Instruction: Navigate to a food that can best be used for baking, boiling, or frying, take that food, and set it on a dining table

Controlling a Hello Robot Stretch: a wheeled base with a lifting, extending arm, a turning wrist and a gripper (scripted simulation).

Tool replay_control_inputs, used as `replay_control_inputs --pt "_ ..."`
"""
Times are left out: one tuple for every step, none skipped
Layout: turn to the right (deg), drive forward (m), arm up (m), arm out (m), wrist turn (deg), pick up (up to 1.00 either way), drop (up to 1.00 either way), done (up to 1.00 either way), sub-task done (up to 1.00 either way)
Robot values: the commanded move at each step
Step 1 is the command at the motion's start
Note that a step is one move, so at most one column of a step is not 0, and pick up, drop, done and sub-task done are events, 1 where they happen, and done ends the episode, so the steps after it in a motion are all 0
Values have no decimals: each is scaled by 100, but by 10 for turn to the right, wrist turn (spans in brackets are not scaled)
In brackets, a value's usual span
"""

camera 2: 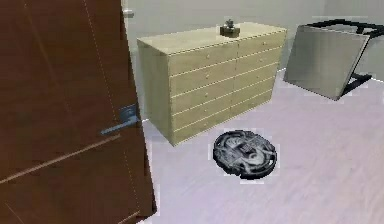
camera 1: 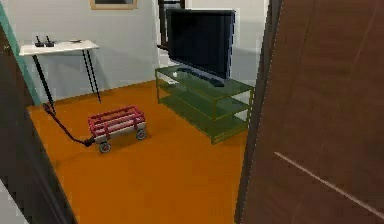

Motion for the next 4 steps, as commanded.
replay_control_inputs --pt "-30 0 0 0 0 0 0 0 0" --pt "120 0 0 0 0 0 0 0 0" --pt "0 30 0 0 0 0 0 0 0" --pt "0 20 0 0 0 0 0 0 0"
